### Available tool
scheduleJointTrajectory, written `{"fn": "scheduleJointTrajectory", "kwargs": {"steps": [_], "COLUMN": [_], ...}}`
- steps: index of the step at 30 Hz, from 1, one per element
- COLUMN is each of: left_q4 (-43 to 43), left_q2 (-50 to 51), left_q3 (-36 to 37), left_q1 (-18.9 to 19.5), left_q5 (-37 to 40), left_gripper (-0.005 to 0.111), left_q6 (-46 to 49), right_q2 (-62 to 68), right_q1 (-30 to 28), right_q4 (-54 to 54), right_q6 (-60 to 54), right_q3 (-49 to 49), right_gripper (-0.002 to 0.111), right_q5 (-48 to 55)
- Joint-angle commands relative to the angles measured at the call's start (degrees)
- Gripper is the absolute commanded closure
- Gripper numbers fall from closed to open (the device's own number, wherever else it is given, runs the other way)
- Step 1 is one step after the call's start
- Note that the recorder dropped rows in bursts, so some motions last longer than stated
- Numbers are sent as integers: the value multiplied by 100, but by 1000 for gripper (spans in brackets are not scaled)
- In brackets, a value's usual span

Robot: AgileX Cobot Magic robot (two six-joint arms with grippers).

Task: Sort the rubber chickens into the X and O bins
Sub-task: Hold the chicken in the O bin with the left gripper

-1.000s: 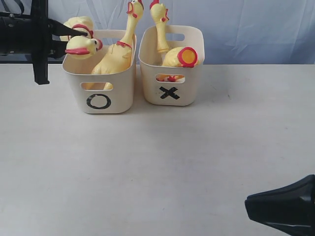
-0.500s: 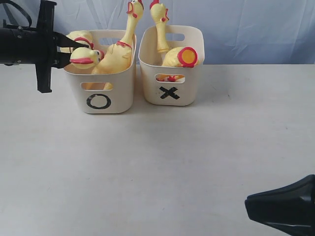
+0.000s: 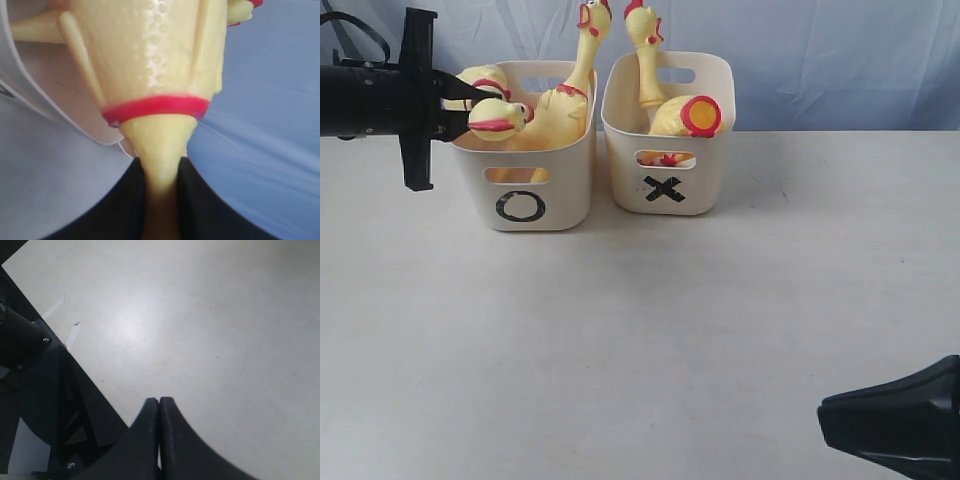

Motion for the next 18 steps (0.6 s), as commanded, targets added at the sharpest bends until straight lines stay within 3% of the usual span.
{"fn": "scheduleJointTrajectory", "kwargs": {"steps": [1,18], "left_q4": [-165,-191], "left_q2": [22,35], "left_q3": [-48,-48], "left_q1": [27,27], "left_q5": [1,24], "left_gripper": [107,107], "left_q6": [85,466], "right_q2": [-37,-37], "right_q1": [6,6], "right_q4": [30,30], "right_q6": [-44,-44], "right_q3": [26,26], "right_gripper": [109,109], "right_q5": [-24,-22]}}
